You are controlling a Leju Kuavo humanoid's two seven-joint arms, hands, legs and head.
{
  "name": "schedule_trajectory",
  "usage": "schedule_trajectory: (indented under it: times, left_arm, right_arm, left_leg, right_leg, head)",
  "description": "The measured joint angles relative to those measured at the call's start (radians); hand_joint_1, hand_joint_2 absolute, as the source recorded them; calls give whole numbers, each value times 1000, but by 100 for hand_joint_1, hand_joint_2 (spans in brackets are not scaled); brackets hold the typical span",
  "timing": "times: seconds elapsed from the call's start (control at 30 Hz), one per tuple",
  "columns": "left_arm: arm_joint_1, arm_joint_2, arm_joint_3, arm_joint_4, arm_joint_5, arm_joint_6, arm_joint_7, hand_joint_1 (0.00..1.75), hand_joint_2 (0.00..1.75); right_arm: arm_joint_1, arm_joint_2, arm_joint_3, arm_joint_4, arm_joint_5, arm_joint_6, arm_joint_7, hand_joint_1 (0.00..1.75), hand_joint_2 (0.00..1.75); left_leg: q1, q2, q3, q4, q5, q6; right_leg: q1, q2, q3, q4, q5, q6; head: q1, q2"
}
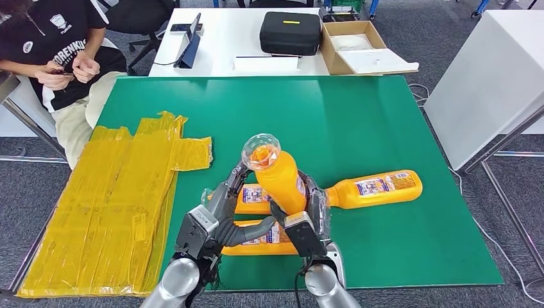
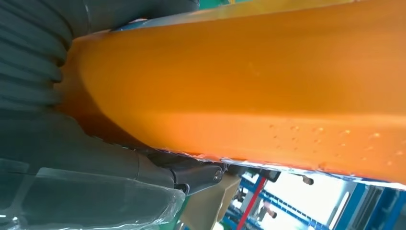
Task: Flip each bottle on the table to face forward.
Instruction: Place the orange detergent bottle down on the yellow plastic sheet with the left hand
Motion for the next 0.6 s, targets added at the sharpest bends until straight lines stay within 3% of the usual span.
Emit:
schedule_trajectory:
  times: [0.6]
  left_arm:
    - [-56,8,-60,13,50,12,0,0,175]
  right_arm:
    - [-2,22,80,75,107,1,47,175,175]
  left_leg:
    - [0,0,0,0,0,0]
  right_leg:
    - [0,0,-1,0,0,0]
  head:
    - [0,0]
